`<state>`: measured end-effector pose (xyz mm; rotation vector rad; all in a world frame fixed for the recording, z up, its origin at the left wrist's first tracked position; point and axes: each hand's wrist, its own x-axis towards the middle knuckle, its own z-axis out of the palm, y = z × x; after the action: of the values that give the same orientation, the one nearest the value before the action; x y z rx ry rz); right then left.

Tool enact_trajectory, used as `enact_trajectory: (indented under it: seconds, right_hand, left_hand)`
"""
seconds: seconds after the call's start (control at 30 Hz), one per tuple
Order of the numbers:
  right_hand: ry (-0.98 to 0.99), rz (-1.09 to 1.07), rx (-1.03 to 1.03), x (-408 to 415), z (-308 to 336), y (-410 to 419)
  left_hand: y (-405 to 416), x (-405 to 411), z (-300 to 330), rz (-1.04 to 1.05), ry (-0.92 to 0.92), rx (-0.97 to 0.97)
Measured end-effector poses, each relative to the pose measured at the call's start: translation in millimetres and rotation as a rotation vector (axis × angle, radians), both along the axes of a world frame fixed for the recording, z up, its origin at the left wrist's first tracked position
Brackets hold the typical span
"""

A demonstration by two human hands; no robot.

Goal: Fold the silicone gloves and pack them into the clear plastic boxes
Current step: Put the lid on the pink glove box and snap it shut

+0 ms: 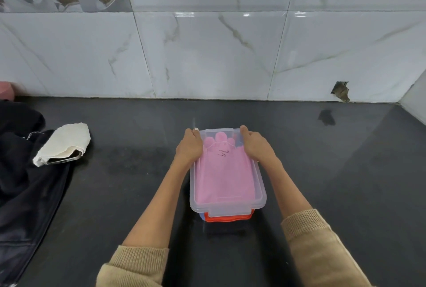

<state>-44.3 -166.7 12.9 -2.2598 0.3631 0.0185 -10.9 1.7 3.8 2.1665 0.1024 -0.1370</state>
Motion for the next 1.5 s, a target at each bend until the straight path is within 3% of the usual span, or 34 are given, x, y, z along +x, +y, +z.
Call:
enact_trajectory:
  seconds: [0.17, 0.27, 0.37, 0.5, 0.63, 0.8, 0.93, 1.07, 1.17, 1.5]
  right_hand:
    - [-0.052, -0.099, 0.052, -4.1, -3.2, 2.1]
    - [-0.196, -0.14, -0.019, -15.1, 1.3, 1.6]
    - [-0.43, 0.004, -0.052, -45.8, 5.6, 4.2]
    - [-0.419, 0.273, -0.058, -99.2, -9.0, 11.9]
    - [-0.391, 0.311, -0.078, -116.2, -15.8, 12.0]
    - [-0.436, 0.318, -0.146, -118.4, -16.3, 12.6]
    - [-0.599, 0.345, -0.161, -129.1, -29.1, 6.4]
    - [-0.825, 0.405, -0.284, -142.4, -52.3, -5.0]
    - [-0.894, 0.414, -0.336, -142.2, -63.0, -11.6]
    - [-0.858, 0.361, -0.184, -145.1, -70.1, 0.2]
  left_hand:
    - [0.6, -10.9, 0.9, 0.113, -0.072, -0.001]
    - [0.9, -28.6, 15.7, 0.238, -0.448, 0.005]
    - [2.2, -59.0, 27.6, 0.089, -0.753, -0.158]
    - [7.0, -110.6, 9.1, -0.209, -0.658, -0.191]
    - [9.8, -129.5, -14.0, -0.193, -0.611, -0.074]
    - [15.4, -127.3, -24.9, -0.234, -0.739, -0.051]
    - [24.5, -129.0, -38.8, -0.364, -0.894, -0.106]
    - [37.6, -131.0, -60.6, -0.455, -1.184, 0.117]
    - [40.3, -126.1, -65.2, -0.426, -1.302, 0.234]
    - [36.2, -125.5, -65.7, -0.382, -1.306, 0.261]
